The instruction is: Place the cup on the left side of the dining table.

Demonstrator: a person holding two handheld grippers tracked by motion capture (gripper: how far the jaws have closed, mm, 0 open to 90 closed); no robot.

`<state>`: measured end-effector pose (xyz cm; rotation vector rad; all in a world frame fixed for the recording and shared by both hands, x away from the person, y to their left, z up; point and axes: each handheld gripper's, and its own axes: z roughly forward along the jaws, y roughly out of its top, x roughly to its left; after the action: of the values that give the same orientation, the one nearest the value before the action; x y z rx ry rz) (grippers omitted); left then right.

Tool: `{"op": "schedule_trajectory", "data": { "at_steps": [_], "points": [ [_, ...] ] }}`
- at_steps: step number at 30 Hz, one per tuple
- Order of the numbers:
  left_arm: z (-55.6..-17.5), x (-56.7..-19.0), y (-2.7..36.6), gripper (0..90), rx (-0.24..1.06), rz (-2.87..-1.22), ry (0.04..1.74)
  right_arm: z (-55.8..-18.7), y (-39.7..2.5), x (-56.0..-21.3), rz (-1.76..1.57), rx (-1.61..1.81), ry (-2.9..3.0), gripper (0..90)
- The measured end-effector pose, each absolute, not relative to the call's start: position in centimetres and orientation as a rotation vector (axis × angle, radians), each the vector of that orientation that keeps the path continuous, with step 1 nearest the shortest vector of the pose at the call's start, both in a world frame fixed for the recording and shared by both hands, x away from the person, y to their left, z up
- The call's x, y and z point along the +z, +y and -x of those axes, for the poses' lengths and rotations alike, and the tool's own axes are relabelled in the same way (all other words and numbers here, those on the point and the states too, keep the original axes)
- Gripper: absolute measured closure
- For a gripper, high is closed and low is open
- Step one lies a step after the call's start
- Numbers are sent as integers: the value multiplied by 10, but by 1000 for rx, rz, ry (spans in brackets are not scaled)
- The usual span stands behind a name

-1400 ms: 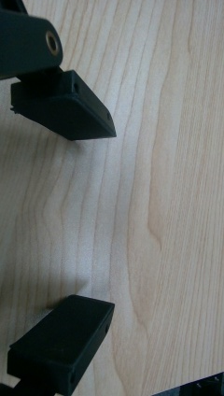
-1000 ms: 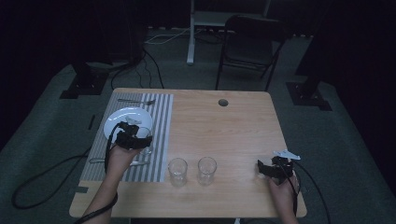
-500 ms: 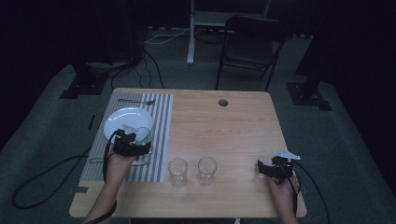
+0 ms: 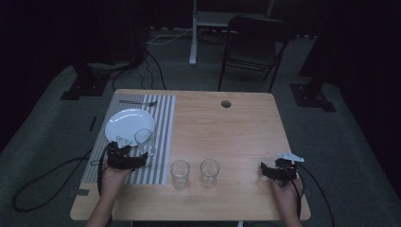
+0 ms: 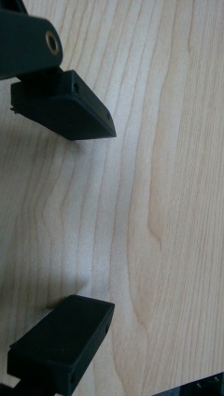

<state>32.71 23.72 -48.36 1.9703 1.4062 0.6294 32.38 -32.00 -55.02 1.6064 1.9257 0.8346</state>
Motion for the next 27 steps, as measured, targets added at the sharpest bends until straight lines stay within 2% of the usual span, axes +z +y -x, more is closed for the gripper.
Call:
{"op": "schedule_trajectory", "data": {
  "at_steps": [14, 27],
  "points": [
    [-297, -494, 251, 86, 630, -1914, 1434, -324, -320, -550, -1609, 836, 1924, 138],
    [-276, -517, 282, 86, 663, -1856, 1555, -324, -320, -550, -1609, 836, 1925, 138]
  ]
}}
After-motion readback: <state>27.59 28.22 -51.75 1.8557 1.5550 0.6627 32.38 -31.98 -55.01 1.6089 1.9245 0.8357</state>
